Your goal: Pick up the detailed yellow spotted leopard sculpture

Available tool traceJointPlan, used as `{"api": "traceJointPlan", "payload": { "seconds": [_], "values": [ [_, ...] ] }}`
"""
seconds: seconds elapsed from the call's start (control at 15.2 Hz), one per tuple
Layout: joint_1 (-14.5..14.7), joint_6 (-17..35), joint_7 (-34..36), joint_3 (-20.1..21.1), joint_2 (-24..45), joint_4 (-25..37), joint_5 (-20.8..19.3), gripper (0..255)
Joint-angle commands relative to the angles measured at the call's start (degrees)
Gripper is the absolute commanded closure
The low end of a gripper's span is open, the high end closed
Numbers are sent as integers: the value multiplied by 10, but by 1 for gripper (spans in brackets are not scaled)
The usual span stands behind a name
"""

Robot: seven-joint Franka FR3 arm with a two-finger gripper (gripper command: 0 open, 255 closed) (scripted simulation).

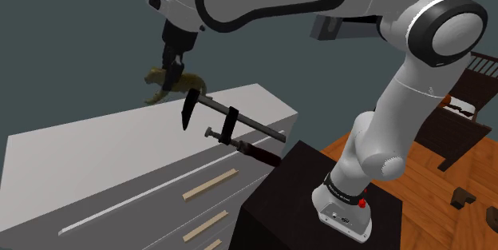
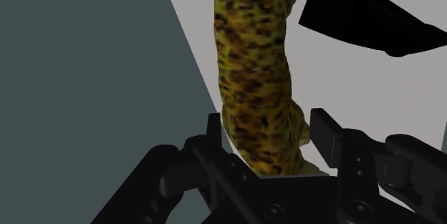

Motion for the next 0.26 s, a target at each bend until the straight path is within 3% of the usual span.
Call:
{"api": "traceJointPlan", "payload": {
  "seconds": [0.0,0.2],
  "values": [
    [0,-16,0,0,-4,12,0,255],
    [0,-25,1,0,-4,21,0,255]
  ]
}}
